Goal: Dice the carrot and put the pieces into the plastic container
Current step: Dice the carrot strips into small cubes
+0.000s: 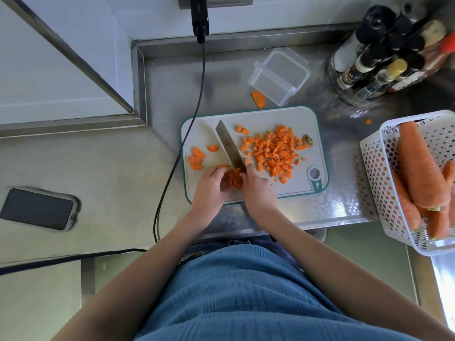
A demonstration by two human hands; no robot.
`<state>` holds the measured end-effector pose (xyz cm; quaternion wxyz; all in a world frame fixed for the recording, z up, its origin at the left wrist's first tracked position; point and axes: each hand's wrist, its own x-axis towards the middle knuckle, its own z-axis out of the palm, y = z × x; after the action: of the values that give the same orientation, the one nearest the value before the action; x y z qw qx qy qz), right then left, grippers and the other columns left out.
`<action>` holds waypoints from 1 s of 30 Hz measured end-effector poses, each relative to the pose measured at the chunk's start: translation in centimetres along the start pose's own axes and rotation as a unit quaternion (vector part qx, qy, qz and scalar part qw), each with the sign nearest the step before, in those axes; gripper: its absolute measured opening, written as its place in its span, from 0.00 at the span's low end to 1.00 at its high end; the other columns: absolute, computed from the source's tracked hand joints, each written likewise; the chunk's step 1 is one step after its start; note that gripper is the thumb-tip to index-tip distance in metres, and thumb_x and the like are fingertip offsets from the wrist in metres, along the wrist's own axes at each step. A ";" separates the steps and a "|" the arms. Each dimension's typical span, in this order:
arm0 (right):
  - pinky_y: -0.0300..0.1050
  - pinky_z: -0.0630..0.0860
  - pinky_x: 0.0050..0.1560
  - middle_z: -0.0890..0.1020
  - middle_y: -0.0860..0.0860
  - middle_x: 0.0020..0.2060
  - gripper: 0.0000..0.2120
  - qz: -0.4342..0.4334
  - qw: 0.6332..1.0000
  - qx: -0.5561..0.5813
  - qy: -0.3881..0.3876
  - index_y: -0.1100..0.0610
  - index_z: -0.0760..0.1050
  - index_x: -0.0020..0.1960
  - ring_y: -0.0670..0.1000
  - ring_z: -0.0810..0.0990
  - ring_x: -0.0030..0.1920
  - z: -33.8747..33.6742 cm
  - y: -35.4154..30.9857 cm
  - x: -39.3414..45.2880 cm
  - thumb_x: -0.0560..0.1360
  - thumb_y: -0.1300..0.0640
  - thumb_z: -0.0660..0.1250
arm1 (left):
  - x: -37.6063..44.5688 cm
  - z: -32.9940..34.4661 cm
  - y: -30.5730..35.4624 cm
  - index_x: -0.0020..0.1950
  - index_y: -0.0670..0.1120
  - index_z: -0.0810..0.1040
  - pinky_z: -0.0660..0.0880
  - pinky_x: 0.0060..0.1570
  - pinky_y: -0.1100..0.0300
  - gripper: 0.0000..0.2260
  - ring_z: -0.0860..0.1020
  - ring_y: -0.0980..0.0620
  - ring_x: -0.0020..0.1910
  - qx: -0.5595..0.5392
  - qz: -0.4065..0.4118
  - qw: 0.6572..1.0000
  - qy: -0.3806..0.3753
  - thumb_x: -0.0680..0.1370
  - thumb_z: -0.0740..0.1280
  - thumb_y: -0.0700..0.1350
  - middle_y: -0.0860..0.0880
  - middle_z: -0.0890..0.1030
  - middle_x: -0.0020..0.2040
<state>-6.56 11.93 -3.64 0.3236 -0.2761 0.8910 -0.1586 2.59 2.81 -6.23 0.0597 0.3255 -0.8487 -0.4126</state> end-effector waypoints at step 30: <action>0.48 0.70 0.33 0.75 0.59 0.34 0.11 -0.115 0.987 -0.105 -0.036 0.56 0.62 0.61 0.62 0.77 0.35 -0.9 2.9 -0.8 0.83 0.51 0.51 | -1.9 -0.1 -0.9 0.48 0.39 0.76 0.76 0.49 0.50 0.14 0.77 0.46 0.48 0.045 0.012 0.998 0.036 0.67 0.76 0.41 0.45 0.76 0.46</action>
<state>-7.73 14.82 -3.91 0.3046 -0.4144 0.8529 -0.0902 4.55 3.43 -6.55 0.0803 0.3325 -0.8676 -0.3608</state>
